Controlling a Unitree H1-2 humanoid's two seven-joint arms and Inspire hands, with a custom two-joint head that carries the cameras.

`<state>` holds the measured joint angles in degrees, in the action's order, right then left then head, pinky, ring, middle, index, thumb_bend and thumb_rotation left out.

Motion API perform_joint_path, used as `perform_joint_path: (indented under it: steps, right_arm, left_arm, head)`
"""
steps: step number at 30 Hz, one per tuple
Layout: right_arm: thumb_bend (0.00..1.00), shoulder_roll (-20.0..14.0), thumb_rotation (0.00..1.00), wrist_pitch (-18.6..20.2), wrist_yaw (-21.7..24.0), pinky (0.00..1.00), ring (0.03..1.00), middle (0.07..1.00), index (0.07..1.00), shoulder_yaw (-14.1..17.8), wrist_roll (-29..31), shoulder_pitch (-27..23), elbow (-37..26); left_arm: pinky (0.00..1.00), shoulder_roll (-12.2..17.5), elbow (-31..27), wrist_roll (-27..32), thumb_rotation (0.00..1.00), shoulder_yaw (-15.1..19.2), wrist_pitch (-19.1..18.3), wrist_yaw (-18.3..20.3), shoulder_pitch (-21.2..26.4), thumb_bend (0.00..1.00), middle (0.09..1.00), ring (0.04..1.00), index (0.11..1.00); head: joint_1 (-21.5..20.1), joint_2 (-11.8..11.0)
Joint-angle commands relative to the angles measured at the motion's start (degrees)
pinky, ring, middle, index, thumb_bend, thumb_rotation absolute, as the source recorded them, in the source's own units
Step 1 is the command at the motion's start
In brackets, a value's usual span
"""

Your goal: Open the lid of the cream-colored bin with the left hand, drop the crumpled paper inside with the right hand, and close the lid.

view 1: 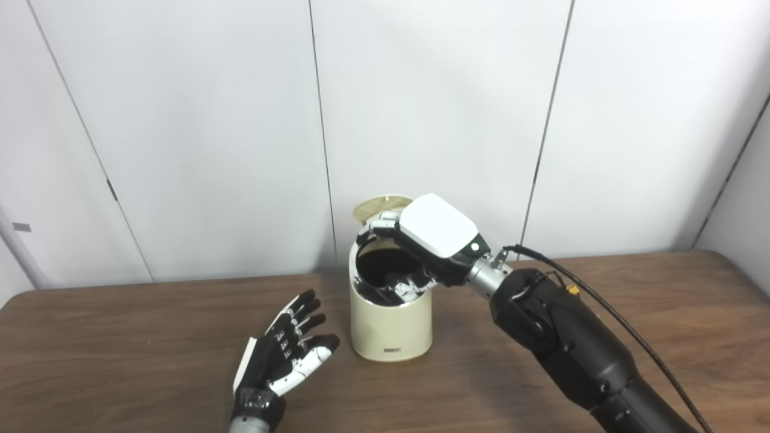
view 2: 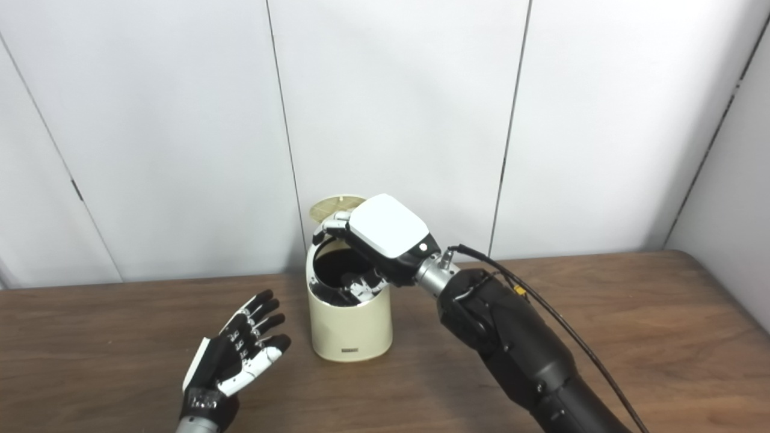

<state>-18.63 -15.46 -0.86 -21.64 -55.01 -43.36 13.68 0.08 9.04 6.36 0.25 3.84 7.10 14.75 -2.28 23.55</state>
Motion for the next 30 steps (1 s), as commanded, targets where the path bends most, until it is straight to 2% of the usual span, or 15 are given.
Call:
perform_joint_path:
  steps: [1, 6, 9, 11, 12, 13, 15, 22, 26, 30]
  right_arm:
    - [0.91, -0.88, 0.10, -0.21, -0.79, 0.51, 0.669, 0.785, 0.727, 0.37, 0.10, -3.07, -1.02]
    - [0.90, -0.96, 0.11, -1.48, -1.96, 0.52, 0.683, 0.788, 0.729, 0.60, 0.43, -3.17, -0.70]
    - [0.88, -0.71, 0.09, -3.51, -6.03, 0.49, 0.641, 0.745, 0.702, 1.08, 0.56, -2.96, -0.14]
    - [0.81, -0.30, 0.06, -5.56, -10.73, 0.44, 0.565, 0.660, 0.647, 1.66, 0.52, -2.71, 0.43]
    - [0.64, -0.16, 0.08, -6.82, -13.29, 0.41, 0.512, 0.583, 0.560, 1.90, 0.52, -2.56, 0.62]
    - [0.58, -0.08, 0.04, -8.23, -16.33, 0.39, 0.483, 0.525, 0.535, 2.13, 0.27, -2.41, 0.78]
    - [0.53, -0.12, 0.01, -10.26, -20.77, 0.36, 0.434, 0.484, 0.531, 2.44, -0.10, -2.15, 0.74]
    - [0.51, -1.99, 0.00, -11.43, -29.79, 0.34, 0.409, 0.481, 0.523, 2.11, 3.26, -0.23, -1.26]
    - [0.52, -2.52, 0.00, -11.45, -32.79, 0.33, 0.411, 0.475, 0.511, 3.08, 4.84, 1.46, -1.94]
    - [0.52, -2.94, 0.00, -11.45, -35.58, 0.41, 0.424, 0.473, 0.517, 4.47, 7.76, 3.77, -2.01]
  left_arm:
    - [0.72, 0.00, -0.75, -0.22, 0.20, -0.18, 2.69, -0.01, 1.88, 0.74, 0.892, 0.849, 0.924]
    - [0.71, -0.08, -0.64, -0.09, 0.21, -0.27, 2.97, 0.08, 1.96, 0.74, 0.892, 0.847, 0.926]
    - [0.71, -0.06, -0.76, -0.02, 0.19, -0.28, 2.82, 0.14, 1.97, 0.72, 0.895, 0.851, 0.926]
    - [0.71, -0.06, -0.96, -0.22, 0.20, -0.27, 2.65, -0.05, 1.95, 0.73, 0.890, 0.843, 0.922]
    - [0.70, -0.04, -0.97, -0.21, 0.19, -0.25, 2.62, -0.07, 1.97, 0.73, 0.888, 0.839, 0.921]
    - [0.70, -0.08, -0.97, 0.11, 0.19, -0.15, 2.52, 0.02, 1.98, 0.73, 0.887, 0.838, 0.921]
    - [0.70, -0.04, -0.62, 0.56, 0.18, -0.01, 2.72, 0.27, 2.07, 0.73, 0.889, 0.841, 0.921]
    - [0.70, 0.28, -0.22, 0.89, 0.17, -0.02, 2.95, 0.66, 2.10, 0.72, 0.896, 0.840, 0.924]
    - [0.70, 0.34, -0.50, 0.76, 0.19, -0.03, 2.66, 0.68, 1.94, 0.73, 0.887, 0.836, 0.920]
    - [0.71, 0.33, -0.83, 0.74, 0.19, -0.04, 2.29, 0.60, 1.82, 0.73, 0.887, 0.833, 0.914]
  head:
    - [0.00, 0.00]
    - [0.23, 0.02]
    - [0.28, 0.03]
    - [0.28, -0.02]
    - [0.20, -0.01]
    - [0.15, -0.01]
    - [0.08, 0.01]
    - [-0.04, -0.03]
    - [-0.14, 0.13]
    - [-0.09, 0.27]
